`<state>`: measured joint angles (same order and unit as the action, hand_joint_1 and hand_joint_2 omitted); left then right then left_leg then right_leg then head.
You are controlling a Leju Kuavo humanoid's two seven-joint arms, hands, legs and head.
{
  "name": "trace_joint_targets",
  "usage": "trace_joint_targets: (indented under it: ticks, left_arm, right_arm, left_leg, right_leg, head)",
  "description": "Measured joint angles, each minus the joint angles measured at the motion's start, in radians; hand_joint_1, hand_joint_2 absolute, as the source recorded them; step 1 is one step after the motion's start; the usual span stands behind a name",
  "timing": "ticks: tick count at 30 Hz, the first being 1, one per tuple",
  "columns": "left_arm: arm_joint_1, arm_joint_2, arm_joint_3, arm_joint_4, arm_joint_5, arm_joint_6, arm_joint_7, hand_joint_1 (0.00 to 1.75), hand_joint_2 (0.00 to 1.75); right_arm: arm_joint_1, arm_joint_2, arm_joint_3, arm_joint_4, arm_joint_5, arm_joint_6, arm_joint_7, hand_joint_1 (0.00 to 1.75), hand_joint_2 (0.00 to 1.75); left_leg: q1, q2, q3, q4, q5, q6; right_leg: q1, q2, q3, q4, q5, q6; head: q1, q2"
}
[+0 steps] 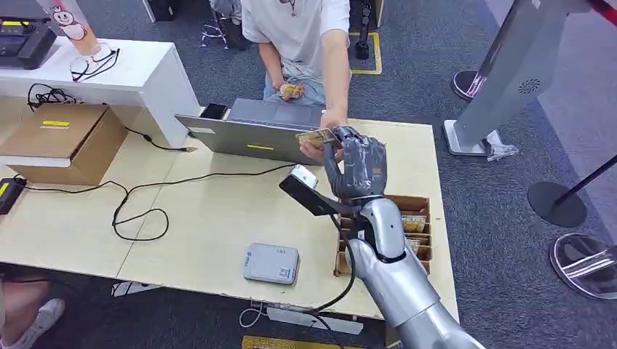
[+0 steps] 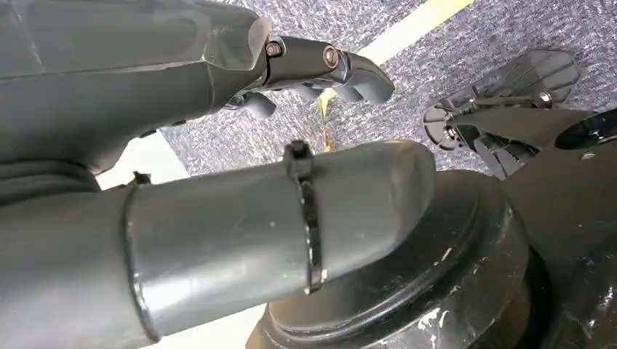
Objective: Pass the card to the sensor for recognition and then transmit it.
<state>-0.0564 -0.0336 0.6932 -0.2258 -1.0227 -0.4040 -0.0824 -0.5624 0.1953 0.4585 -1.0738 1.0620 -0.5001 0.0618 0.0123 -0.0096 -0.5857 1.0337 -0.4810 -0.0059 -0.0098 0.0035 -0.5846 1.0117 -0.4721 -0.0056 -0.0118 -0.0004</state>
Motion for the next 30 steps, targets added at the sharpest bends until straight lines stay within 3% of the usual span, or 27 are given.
trace_joint_targets:
  ticks: [2, 3, 4, 15, 16, 30]
  left_arm:
    - [0.000, 0.000, -0.001, 0.000, 0.000, 0.000, 0.000, 0.00, 0.00]
    - [-0.001, 0.000, -0.001, 0.000, 0.000, 0.000, 0.001, 0.00, 0.00]
    - [-0.001, 0.000, -0.002, 0.000, 0.000, 0.000, 0.001, 0.00, 0.00]
    - [-0.002, 0.000, -0.003, 0.000, 0.000, 0.000, 0.003, 0.00, 0.00]
    - [-0.002, 0.000, -0.003, 0.000, 0.001, 0.000, 0.003, 0.00, 0.00]
    - [-0.002, 0.000, -0.018, -0.002, 0.010, 0.002, 0.003, 0.00, 0.00]
  right_arm:
    - [-0.006, 0.002, -0.008, 0.013, 0.007, 0.000, 0.001, 1.75, 1.75]
    - [-0.008, 0.003, -0.010, 0.019, 0.011, 0.000, 0.002, 1.24, 1.75]
    - [-0.010, 0.003, -0.011, 0.024, 0.015, -0.001, 0.003, 0.00, 1.75]
    - [-0.015, 0.010, -0.018, 0.063, 0.033, -0.005, 0.009, 0.00, 1.75]
    - [-0.015, 0.011, -0.018, 0.064, 0.033, -0.005, 0.009, 0.00, 0.00]
    - [-0.014, 0.017, -0.019, 0.061, 0.034, -0.008, -0.012, 0.00, 0.00]
  left_leg:
    - [0.000, 0.000, 0.000, 0.000, 0.000, 0.000]
    - [0.000, 0.000, 0.000, 0.000, 0.000, 0.000]
    - [0.000, 0.000, 0.000, 0.000, 0.000, 0.000]
    - [0.000, 0.000, 0.000, 0.000, 0.000, 0.000]
    - [0.000, 0.000, 0.000, 0.000, 0.000, 0.000]
    - [0.000, 0.000, 0.000, 0.000, 0.000, 0.000]
  right_leg:
    - [0.000, 0.000, 0.000, 0.000, 0.000, 0.000]
    - [0.000, 0.000, 0.000, 0.000, 0.000, 0.000]
    - [0.000, 0.000, 0.000, 0.000, 0.000, 0.000]
    - [0.000, 0.000, 0.000, 0.000, 0.000, 0.000]
    - [0.000, 0.000, 0.000, 0.000, 0.000, 0.000]
    - [0.000, 0.000, 0.000, 0.000, 0.000, 0.000]
  head:
    - [0.000, 0.000]
    - [0.000, 0.000]
    - [0.000, 0.000]
    - [0.000, 0.000]
    - [0.000, 0.000]
    - [0.000, 0.000]
